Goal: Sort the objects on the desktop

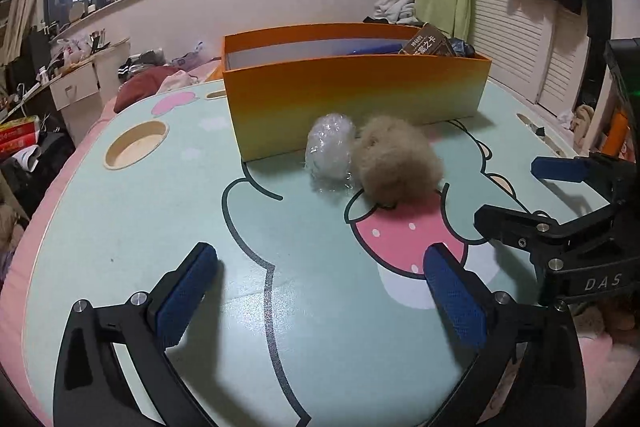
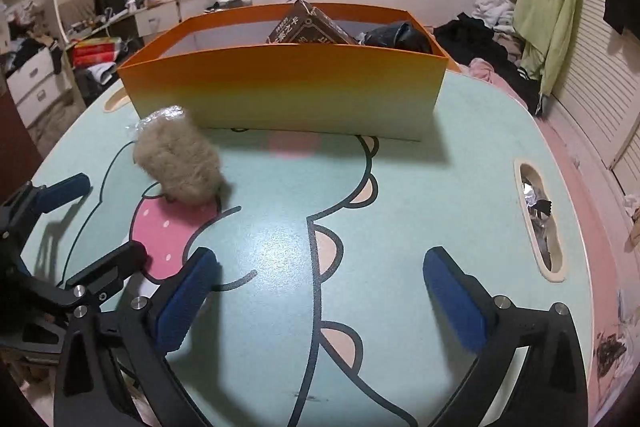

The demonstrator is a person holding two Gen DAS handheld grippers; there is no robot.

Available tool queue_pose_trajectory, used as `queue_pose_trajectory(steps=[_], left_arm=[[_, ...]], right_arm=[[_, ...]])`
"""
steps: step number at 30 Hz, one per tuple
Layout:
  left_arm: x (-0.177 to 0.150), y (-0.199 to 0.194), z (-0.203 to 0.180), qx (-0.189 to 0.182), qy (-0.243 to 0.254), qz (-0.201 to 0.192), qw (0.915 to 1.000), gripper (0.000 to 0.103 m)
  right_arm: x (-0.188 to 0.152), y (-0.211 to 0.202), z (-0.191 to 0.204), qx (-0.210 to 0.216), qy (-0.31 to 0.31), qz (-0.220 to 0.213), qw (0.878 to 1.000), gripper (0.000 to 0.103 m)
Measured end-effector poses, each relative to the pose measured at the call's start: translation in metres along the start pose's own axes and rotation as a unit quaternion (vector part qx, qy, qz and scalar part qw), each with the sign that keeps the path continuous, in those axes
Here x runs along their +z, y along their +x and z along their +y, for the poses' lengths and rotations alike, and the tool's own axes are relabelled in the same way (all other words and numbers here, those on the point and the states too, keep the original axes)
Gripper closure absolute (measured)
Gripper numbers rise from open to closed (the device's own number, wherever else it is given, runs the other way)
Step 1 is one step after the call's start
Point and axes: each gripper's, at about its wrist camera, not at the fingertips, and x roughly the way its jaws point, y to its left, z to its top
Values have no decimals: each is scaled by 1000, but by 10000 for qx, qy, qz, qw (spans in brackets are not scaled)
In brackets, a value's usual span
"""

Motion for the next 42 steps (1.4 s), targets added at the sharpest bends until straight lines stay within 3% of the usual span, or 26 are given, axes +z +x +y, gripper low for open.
queue_pose_trajectory(steps=[10,34,36,37,41,42], left_arm=[[19,-10,1,-24,17,-3,10000,0],[21,-11,-3,-27,24,-2,10000,0],[22,-11,-3,-27,25,-2,10000,0],[22,-12,-3,-32,22,-6,10000,0],[18,-2,-6,-45,16,1,10000,0],[12,8,-4,-46,19,3,10000,0]], right_arm=[[-2,-2,0,17,-12,-26,10000,0],[-3,-2,-2,35,-21,-27,10000,0],[-2,-7,-4,196,61,-65,9998,0],[-1,-11,-13,500,281,-192,9982,0],[18,-19,-33,789,704,-442,9934,16],[23,-19,-32,954,654,-435,9923,16]])
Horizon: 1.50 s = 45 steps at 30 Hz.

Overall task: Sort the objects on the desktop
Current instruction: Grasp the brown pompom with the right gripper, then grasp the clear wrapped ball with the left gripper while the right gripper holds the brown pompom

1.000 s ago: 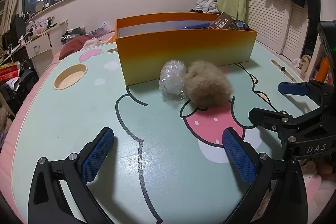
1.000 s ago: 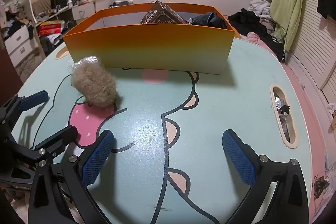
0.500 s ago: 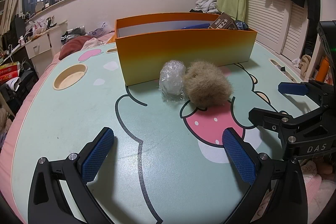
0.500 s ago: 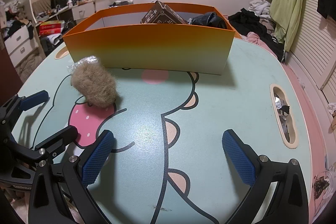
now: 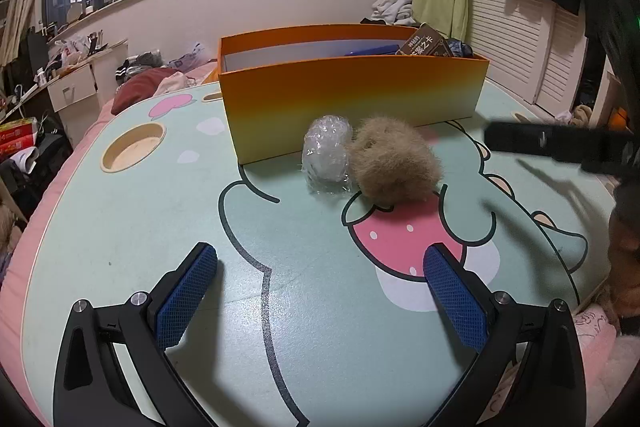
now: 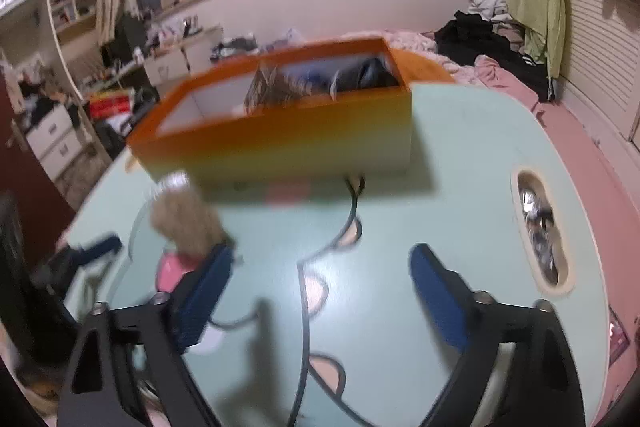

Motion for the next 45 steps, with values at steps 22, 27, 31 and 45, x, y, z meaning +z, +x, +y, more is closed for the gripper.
queue_pose_trajectory(steps=[22,27,31,45], left_arm=[[-14,-3,-8,88,260,9,9996,4],[17,3,7,-13,-134,-77,9999,10],[26,30,18,-196,-483,290,9982,32],[19,-2,0,-656,35,-69,9978,72]], right_arm=[[-13,11,46,-348,-1292,-47,9910,81],[-10,12,42,-624,-1323,-138,9891,81],[-14,4,35,-675,-1323,-186,9887,81],[-17,5,21,-517,-1013,-44,9935,80]])
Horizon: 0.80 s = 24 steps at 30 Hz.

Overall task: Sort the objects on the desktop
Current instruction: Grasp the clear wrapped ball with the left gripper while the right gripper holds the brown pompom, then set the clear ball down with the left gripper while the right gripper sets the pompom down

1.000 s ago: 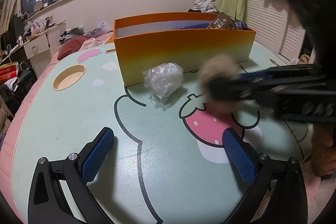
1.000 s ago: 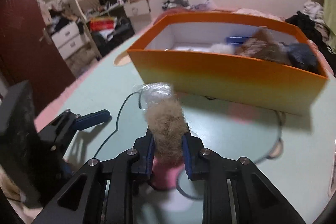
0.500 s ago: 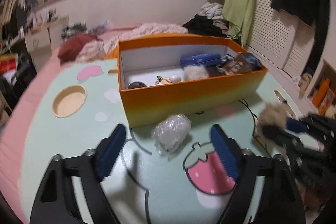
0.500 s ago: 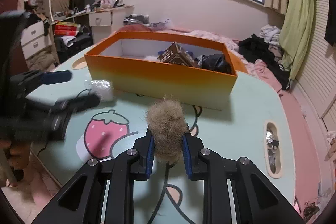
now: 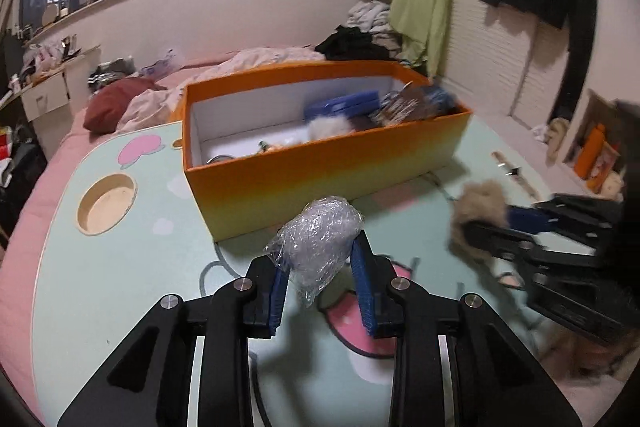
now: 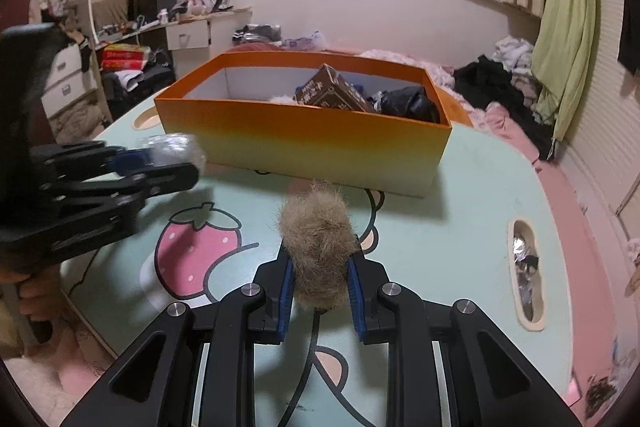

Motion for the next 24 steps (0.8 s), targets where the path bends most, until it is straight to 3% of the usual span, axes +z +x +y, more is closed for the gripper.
queue_pose_trajectory(steps=[5,10,16,19,21,24], left_arm=[[25,-42,-10,-157,0,-694,9975,72],[61,-73,-20,-134,192,-1393,9900,72],[92,-79,-15,-148,28,-1762,9842,72],[85,-63,-12,-342,-45,-1345,9903,72],[67,-45,-12,-194,74,-1019,9946,72],[33,-4,-3,55,-87,-295,9995,72]], right_arm=[[13,-20,-8,22,250,-407,9989,80],[50,-60,-10,-51,453,-1366,9896,80],[90,-88,-10,-180,445,-2124,9760,80],[96,-80,-12,-104,554,-1886,9804,80],[87,-65,-12,-71,516,-1515,9871,79],[59,-18,-9,-199,369,-328,9986,79]])
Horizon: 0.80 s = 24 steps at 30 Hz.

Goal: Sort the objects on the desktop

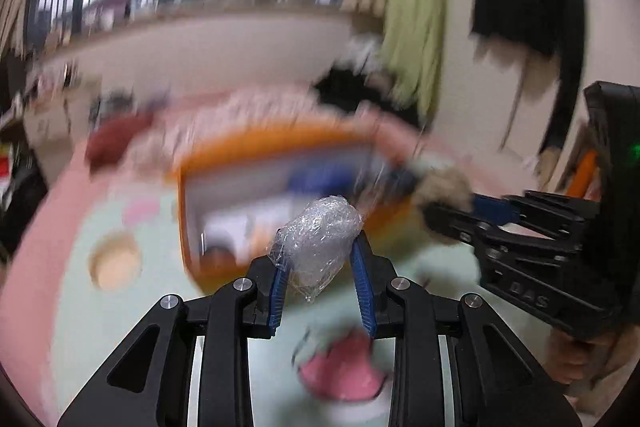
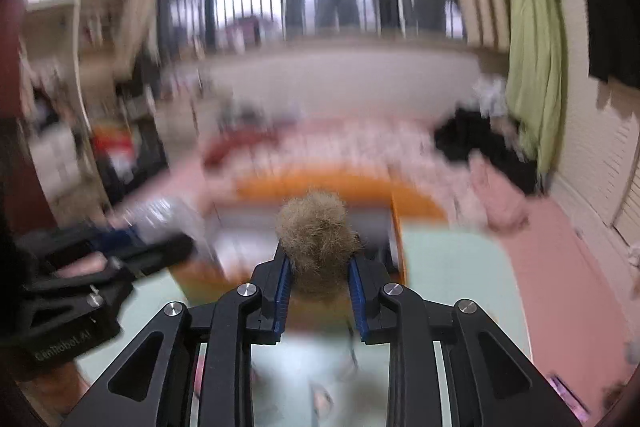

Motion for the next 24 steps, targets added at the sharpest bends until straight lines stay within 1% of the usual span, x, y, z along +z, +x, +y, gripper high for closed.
queue_pose_trajectory(steps=[1,2,3,4,5,6,7,8,9,10,12,14,17,24], left_arm=[[-13,17,8,-44,-248,322,9992,72],[-21,30,12,-99,-449,578,9973,72],[-27,40,14,-172,-601,774,9950,72],[-34,50,17,-310,-777,967,9918,71],[-36,45,16,-257,-738,685,9946,59],[-38,43,14,-116,-679,647,9955,47],[-38,43,12,82,-622,709,9955,30],[-39,44,13,213,-631,746,9950,23],[-40,45,14,192,-643,742,9950,22],[-40,44,14,126,-659,718,9952,20],[-41,43,14,109,-660,697,9953,19],[-42,44,11,193,-590,714,9955,19],[-42,46,6,331,-468,758,9955,19],[-41,49,5,360,-446,766,9954,19]], right_arm=[[-8,9,-1,99,63,220,9997,79],[-20,23,-4,217,163,529,9982,79],[-31,34,-5,210,235,793,9964,79],[-37,39,-7,184,267,883,9956,78],[-44,41,-7,162,273,819,9961,75],[-47,39,-5,11,209,725,9972,58],[-48,38,-4,-285,151,759,9966,43],[-49,39,-3,-493,146,777,9957,22],[-50,41,-5,-643,179,831,9943,15],[-50,44,-11,-553,338,906,9938,13],[-51,45,-18,-518,514,902,9932,5],[-51,45,-20,-526,611,879,9929,3],[-51,47,-20,-656,640,897,9917,3],[-47,47,-24,-708,641,905,9913,3]])
